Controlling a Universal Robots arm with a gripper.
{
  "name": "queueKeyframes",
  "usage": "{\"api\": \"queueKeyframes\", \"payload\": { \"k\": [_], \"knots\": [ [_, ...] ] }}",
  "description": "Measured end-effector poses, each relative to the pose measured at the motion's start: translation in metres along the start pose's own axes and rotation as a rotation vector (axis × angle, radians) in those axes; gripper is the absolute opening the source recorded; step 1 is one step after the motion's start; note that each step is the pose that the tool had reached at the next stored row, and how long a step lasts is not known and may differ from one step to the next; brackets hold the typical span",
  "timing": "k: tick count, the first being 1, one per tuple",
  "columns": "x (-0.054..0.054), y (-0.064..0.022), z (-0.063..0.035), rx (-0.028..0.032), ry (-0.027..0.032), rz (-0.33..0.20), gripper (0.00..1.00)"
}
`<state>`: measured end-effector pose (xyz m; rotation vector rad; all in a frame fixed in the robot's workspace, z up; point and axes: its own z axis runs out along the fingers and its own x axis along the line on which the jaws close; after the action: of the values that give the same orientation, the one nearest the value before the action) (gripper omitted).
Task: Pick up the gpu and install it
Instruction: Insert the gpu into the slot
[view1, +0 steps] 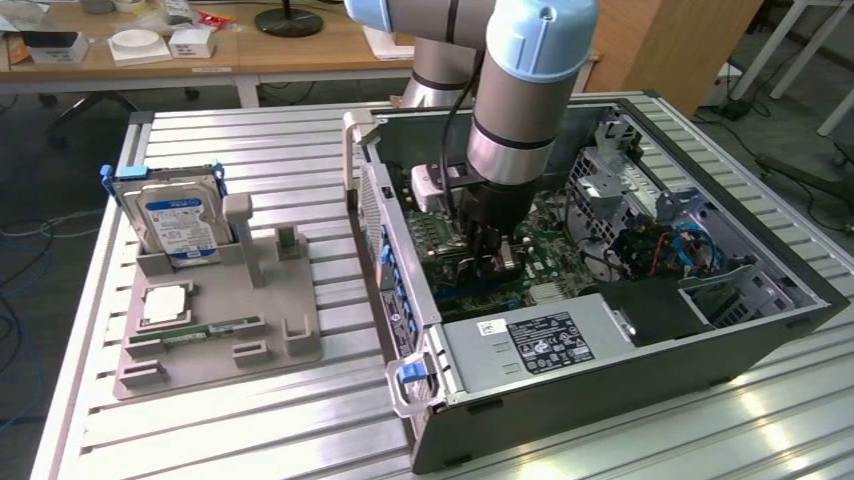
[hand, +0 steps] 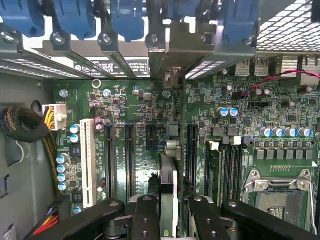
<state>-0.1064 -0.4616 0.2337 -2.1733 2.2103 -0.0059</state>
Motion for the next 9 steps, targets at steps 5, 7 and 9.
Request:
{"api": "queueKeyframes", "payload": {
  "k": [5,7,9],
  "knots": [
    [-0.0002,0.0,0.0004,0.0001,0.0,-0.001,0.27],
    [-0.0002,0.0,0.0011,0.0001,-0.0001,-0.001,0.27],
    [-0.0002,0.0001,0.0018,0.0,0.0002,-0.001,0.27]
  ]
}}
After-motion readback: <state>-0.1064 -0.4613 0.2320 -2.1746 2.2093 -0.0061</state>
